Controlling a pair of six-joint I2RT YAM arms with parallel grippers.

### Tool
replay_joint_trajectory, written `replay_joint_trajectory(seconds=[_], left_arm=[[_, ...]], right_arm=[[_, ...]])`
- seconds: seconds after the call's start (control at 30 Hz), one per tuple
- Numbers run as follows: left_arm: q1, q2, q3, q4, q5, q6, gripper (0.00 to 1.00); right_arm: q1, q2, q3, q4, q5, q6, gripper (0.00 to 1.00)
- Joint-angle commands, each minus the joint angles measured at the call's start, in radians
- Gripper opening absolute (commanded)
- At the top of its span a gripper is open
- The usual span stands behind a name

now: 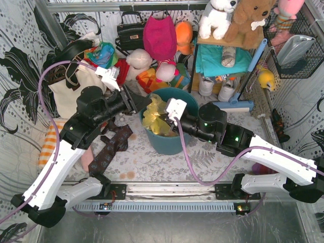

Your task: Tie the trash bag

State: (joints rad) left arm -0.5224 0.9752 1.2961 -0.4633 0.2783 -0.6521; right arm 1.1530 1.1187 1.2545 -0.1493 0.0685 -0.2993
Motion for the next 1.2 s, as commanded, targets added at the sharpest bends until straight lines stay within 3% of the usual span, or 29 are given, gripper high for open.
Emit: replay_joint_trajectory(seconds=[0.0,0.13,0.3,0.4,0.5,0.6,0.73,1.0,1.17], left_arm=[[0.003,0.016,-0.022,0.096,0.052,-0.03,0.39],[0.003,0.027,-0.026,0.133,0.066,-0.04,0.22],[0.003,0.021,-0.024,0.106,0.088,-0.033,0.19],[0.003,0.006,-0.03,0.083,0.075,-0.026,0.0],[0.003,-0.02,-0.03,0.076,0.031,-0.015,0.0],[0.003,-0.054,-0.038,0.098,-0.021,-0.006,0.0],[0.004,-0.066,-0.052,0.128,-0.034,-0.011,0.0],[0.003,-0.062,-0.091,0.175,-0.014,-0.037,0.0],[0.002,-0.065,-0.09,0.158,-0.013,-0.031,0.0]], right_arm=[[-0.003,-0.023,0.0,0.04,0.007,0.026,0.0],[-0.003,-0.027,-0.003,0.038,0.008,0.03,0.0],[-0.003,-0.029,-0.006,0.039,0.019,0.026,0.0],[-0.003,-0.029,-0.006,0.04,0.02,0.027,0.0],[-0.003,-0.041,-0.012,0.042,0.02,0.037,0.02],[-0.003,-0.085,-0.043,0.074,0.015,0.077,0.22],[-0.003,-0.123,-0.068,0.075,0.069,0.181,0.38],[0.003,-0.165,-0.16,0.14,0.06,0.498,0.33],[0.063,-0.086,-0.164,0.195,0.05,0.57,0.32]])
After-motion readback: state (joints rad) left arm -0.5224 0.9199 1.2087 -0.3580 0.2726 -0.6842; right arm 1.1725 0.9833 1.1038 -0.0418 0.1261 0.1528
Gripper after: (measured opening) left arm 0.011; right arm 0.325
